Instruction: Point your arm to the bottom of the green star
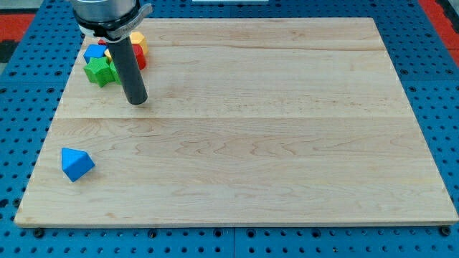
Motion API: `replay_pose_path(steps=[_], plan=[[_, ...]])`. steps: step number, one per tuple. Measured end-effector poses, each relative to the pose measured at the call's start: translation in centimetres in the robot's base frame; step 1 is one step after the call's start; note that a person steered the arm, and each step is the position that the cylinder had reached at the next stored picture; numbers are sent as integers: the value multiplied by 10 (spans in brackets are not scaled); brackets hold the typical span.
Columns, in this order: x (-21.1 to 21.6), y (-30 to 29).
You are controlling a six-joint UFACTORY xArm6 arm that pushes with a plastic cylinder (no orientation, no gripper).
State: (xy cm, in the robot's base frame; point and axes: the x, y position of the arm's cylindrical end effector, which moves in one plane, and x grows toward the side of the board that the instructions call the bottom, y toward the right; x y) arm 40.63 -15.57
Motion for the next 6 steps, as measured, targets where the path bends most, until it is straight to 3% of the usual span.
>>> replay_pose_path(steps=[3,4,6], plan=[[4,-3],[-3,-51],[-17,-74]])
